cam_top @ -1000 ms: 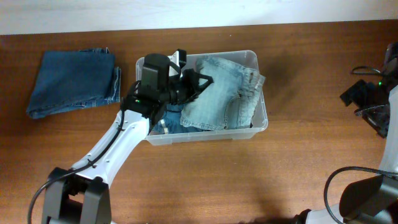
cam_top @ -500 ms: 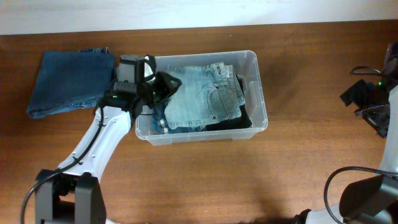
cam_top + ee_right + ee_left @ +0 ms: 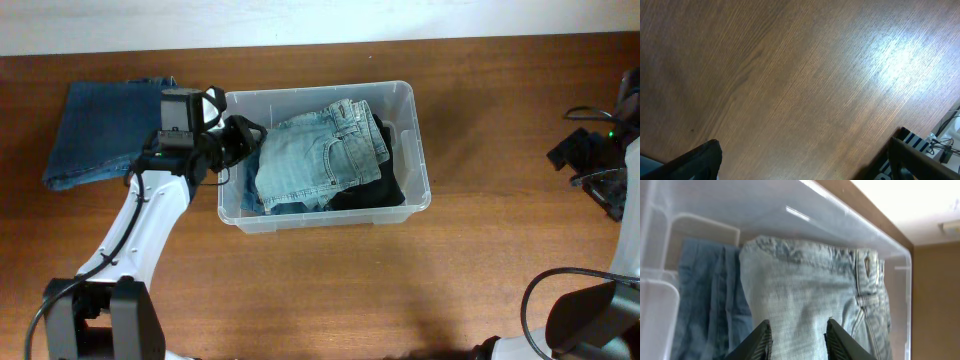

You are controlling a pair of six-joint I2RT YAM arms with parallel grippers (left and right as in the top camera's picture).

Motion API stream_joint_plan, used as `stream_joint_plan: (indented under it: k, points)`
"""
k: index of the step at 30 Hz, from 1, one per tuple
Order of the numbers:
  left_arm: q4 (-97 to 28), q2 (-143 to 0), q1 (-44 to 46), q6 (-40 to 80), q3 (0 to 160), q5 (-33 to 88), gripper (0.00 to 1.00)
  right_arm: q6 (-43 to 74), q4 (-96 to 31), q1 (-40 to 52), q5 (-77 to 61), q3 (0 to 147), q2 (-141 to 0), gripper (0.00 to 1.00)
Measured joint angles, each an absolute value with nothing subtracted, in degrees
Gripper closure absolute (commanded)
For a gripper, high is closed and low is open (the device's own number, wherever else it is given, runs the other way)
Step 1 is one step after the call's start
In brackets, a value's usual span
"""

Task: Pack container
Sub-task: 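Lower the jeans into the bin on top and press them flat, then press the light-grey jeans down into the bin with the left gripper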

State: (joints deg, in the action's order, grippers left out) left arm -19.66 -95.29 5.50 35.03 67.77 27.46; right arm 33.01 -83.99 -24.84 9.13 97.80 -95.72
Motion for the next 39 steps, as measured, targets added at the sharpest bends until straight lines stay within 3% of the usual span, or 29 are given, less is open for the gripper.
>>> stream_joint_plan:
  k: [6,9,16,19,24,29,39]
  points:
    - [-21.9,-95.2,5.6,33.3,67.8,30.5,0.65,33.0,-84.0,-24.8,9.1,97.8,-95.7,0.02]
    - [-20.0,-95.2,5.6,30.8,67.8,35.8,0.77,33.0,-84.0,-24.8,9.1,97.8,-95.7,0.01]
    - [-20.5,-95.1,8.9,21.2,68.1,42.8,0.78,33.0,-84.0,-24.8,9.1,97.8,-95.7,0.01]
    - [-26.4,-95.0,13.5,15.1,68.3,38.4,0.79,33.0,-84.0,-24.8,9.1,97.8,-95.7,0.02]
    - [-35.4,-95.0,21.2,11.2,68.3,23.4,0.91,33.0,-84.0,-24.8,9.1,97.8,-95.7,0.02]
    - [-38.5,-96.4,22.9,10.1,68.4,9.8,0.93,33.0,-84.0,-24.8,9.1,97.8,-95.7,0.02]
    - [-40.7,-101.3,22.9,10.0,73.3,5.3,0.93,33.0,-84.0,-24.8,9.1,97.8,-95.7,0.01]
